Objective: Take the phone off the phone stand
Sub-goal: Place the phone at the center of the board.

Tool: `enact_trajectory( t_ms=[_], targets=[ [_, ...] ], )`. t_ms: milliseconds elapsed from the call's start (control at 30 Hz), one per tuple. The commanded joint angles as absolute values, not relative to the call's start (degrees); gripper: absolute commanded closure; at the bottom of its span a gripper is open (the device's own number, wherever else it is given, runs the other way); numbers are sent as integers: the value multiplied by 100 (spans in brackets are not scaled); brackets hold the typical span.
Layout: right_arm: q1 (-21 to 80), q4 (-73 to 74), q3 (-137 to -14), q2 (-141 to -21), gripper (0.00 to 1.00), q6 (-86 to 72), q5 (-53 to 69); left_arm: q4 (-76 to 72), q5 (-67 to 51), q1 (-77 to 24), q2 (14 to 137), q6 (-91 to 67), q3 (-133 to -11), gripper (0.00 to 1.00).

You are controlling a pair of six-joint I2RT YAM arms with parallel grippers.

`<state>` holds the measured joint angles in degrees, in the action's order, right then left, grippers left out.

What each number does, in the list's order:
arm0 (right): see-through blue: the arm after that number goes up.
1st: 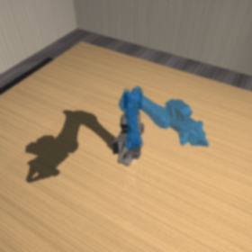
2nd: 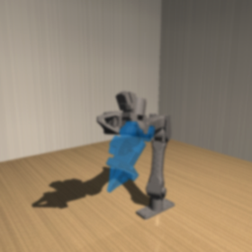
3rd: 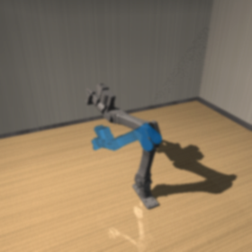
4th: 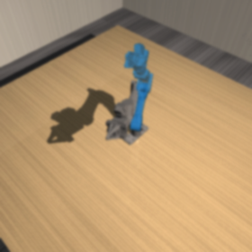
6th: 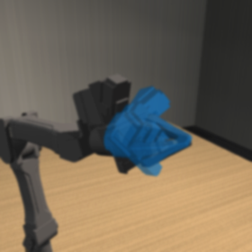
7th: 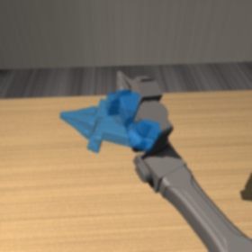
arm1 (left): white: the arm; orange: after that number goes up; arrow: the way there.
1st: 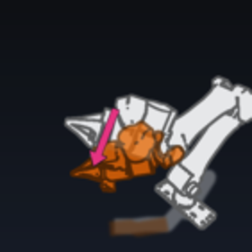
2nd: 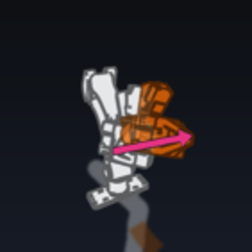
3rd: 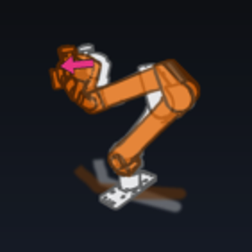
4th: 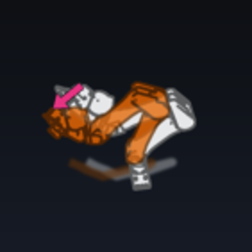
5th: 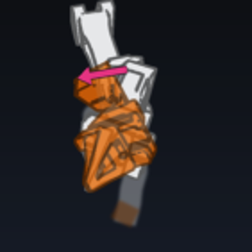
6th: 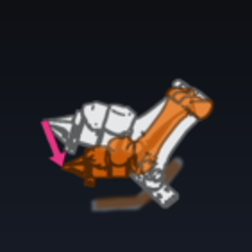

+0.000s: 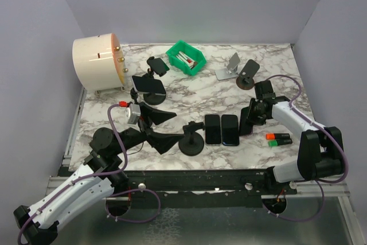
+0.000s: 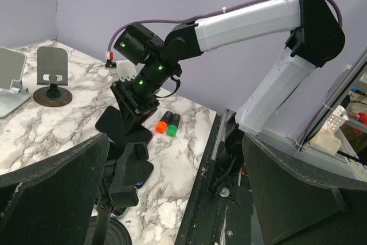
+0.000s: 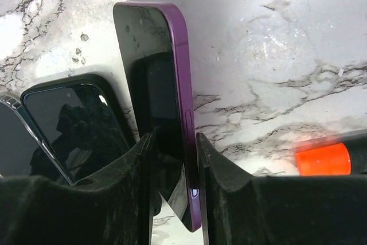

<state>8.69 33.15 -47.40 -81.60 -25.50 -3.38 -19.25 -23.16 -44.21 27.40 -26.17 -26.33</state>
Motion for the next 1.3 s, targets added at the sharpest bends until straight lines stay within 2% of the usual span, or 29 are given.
enact_trajectory(
  t_ms=[0, 333, 500, 567, 800, 1033, 1267],
  targets=[
    [870, 3761, -4548, -8282, 64, -2583, -1088, -2021, -2487, -4394, 2668, -2681, -2656, 1],
    [870, 3819, -4561, -8270, 63, -2597, -1114, -2021, -2493, -4388, 2617, -2707, -2644, 1],
    [875, 3932, -4613, -8174, 51, -2631, -1183, -2021, -2509, -4392, 2593, -2707, -2644, 1],
    [870, 3958, -4629, -8141, 49, -2640, -1182, -2021, -2519, -4389, 2594, -2707, -2649, 1],
    [870, 4046, -4670, -8058, 49, -2698, -1335, -2021, -2549, -4389, 2591, -2713, -2647, 1],
    [857, 3796, -5095, -7284, 50, -2728, -1864, -2021, -2569, -4386, 2643, -2716, -2660, 1],
    [688, 3325, -5568, -8149, 48, -3488, -1210, -2021, -2557, -4386, 2644, -2727, -2631, 1]
  ],
)
